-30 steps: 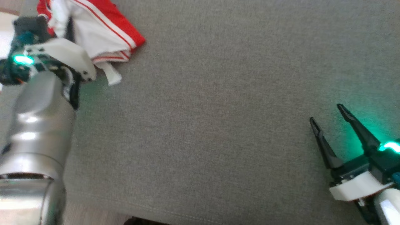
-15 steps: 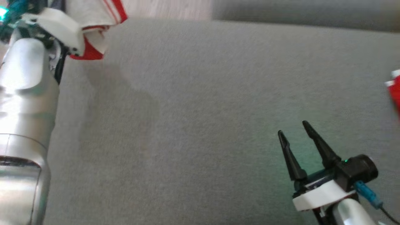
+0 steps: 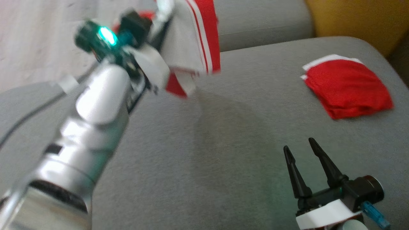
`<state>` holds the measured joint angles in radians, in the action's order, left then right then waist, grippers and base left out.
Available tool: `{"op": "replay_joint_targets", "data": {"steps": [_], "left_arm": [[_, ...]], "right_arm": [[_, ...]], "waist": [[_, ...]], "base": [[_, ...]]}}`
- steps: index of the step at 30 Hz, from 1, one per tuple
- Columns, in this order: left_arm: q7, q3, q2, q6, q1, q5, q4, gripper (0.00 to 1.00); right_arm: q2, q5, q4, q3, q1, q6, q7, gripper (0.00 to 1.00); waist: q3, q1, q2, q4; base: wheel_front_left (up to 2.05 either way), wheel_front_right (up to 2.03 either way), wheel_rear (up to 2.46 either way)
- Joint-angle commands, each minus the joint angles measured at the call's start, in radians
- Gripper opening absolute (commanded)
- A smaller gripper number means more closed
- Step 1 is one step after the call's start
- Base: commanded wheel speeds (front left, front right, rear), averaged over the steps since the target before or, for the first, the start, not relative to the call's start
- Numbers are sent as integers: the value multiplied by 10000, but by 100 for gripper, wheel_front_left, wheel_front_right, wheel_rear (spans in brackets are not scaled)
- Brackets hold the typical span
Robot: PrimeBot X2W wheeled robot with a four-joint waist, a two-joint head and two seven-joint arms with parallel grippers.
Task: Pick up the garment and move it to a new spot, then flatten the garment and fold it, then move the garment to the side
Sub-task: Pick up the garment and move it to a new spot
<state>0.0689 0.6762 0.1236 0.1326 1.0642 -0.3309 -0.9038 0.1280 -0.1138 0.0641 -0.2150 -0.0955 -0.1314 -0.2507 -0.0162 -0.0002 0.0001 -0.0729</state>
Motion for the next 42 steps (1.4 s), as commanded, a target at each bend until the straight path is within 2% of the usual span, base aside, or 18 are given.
{"op": "replay_joint_targets", "data": {"steps": [1, 3, 5, 11, 16, 17, 18, 22, 26, 30, 35, 42], "left_arm": [[-152, 139, 462, -21, 66, -333, 559, 0], [-323, 553, 431, -21, -384, -715, 897, 0], [-553, 1046, 170, -21, -1121, -1251, 1141, 0], [-444, 1671, -272, -42, -2149, -1419, 755, 0], [543, 2121, -593, -600, -2852, -1161, 100, 0], [812, 2210, -638, -778, -2958, -1099, 49, 44], [1110, 2376, -668, -947, -3031, -944, 37, 100], [1798, 2665, -716, -1809, -3508, -576, 333, 100], [1918, 2234, -689, -2763, -4363, -499, 1468, 100], [1924, 1540, -180, -3434, -5686, -359, 2999, 100], [1926, 604, 473, -4492, -7418, 81, 4990, 100], [1927, -899, 905, -5334, -9838, 693, 7439, 100]], "right_arm": [[-69, 21, -406, -188, 265, 7, -109, 100], [-95, 10, -451, -195, 282, 7, -109, 100], [-125, -10, -507, -216, 298, 7, -110, 100], [-203, -77, -573, -324, 566, 7, -110, 100], [-304, -123, -514, -377, 805, 7, -110, 100], [-325, -126, -475, -345, 792, 7, -110, 100], [-343, -122, -425, -325, 766, 7, -110, 100], [-406, -104, -230, -192, 522, 7, -110, 100], [-449, -56, -152, 150, 70, 7, -110, 100], [-519, -7, -150, 485, -347, 7, -110, 100], [-625, 32, -101, 854, -665, 7, -110, 100], [-741, 36, -109, 1211, -1123, 7, -110, 100]], "waist": [[-112, 2, -1, -999], [55, 2, -1, -1347], [442, 2, -1, -1713], [1311, 2, -1, -2070], [1694, 2, -1, -2112], [1662, 2, -1, -2040], [1596, 2, -1, -1968], [1016, 2, -1, -1559], [296, 2, -1, -911], [-178, 2, -1, -190], [-595, 2, -1, 503], [-958, 2, -1, 1130]], "base": [[0, 0, 0], [0, 0, 0], [0, 0, 0], [0, 0, 0], [0, 0, 0], [0, 0, 0], [0, 0, 0], [0, 0, 0], [0, 0, 0], [0, 0, 0], [0, 0, 0], [0, 0, 0]]}}
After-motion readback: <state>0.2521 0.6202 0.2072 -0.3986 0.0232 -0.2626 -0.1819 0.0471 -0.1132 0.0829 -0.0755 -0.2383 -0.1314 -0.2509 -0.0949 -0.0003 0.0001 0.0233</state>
